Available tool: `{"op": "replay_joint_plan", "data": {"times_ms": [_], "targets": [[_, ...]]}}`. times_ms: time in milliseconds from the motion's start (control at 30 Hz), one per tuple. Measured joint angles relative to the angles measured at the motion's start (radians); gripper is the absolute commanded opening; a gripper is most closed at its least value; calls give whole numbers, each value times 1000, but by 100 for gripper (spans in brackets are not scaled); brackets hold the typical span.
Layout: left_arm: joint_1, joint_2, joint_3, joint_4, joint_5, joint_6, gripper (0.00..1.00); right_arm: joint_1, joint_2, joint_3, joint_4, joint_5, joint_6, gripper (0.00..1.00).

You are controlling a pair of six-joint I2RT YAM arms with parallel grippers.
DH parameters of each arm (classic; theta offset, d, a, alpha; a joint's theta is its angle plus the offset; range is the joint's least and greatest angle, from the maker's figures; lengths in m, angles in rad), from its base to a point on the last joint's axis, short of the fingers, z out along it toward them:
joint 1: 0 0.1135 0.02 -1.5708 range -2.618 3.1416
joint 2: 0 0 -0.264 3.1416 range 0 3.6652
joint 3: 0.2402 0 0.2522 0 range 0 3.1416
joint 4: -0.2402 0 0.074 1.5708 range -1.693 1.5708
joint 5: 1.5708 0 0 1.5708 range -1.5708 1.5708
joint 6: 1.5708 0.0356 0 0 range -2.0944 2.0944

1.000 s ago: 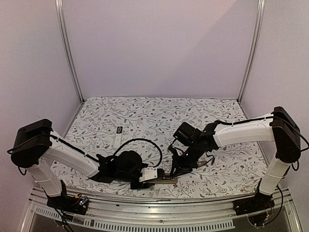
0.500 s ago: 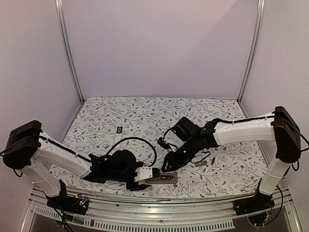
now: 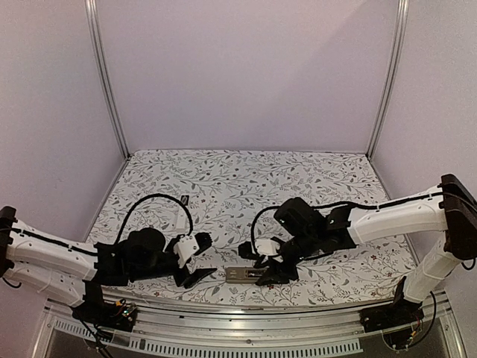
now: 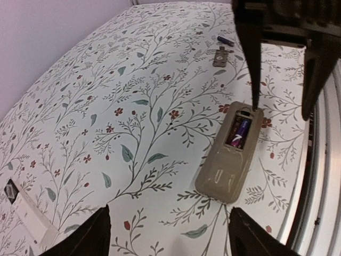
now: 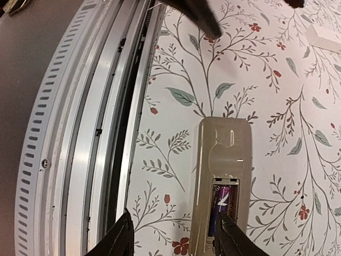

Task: Load the batteries into the remote control
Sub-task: Adjust the remote control without the battery cover at the center of the board, then press the battery in the battery compartment.

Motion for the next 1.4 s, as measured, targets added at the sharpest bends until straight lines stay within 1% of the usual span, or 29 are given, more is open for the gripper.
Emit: {"op": "replay_joint_plan", "data": {"times_ms": [67, 233, 367, 667, 833, 1100, 1400], "targets": [[18, -49, -34, 18, -65, -50, 79, 21, 0, -34, 23, 22, -71, 52], [66, -161, -104, 75, -184, -128, 82, 47, 3, -43, 55, 115, -154, 49], [75, -185, -122, 101, -230, -151, 82, 63, 37, -35, 76, 178, -193, 47], [77, -127, -122, 121, -254, -157, 82, 91, 135, 20, 74, 259, -228, 47], [78, -125, -122, 123, -253, -157, 82, 91, 167, 42, 73, 284, -219, 43], [79, -125, -122, 128, -250, -157, 82, 97, 171, 46, 70, 301, -213, 40], [79, -125, -122, 136, -246, -157, 82, 119, 171, 53, 62, 341, -222, 40]]}}
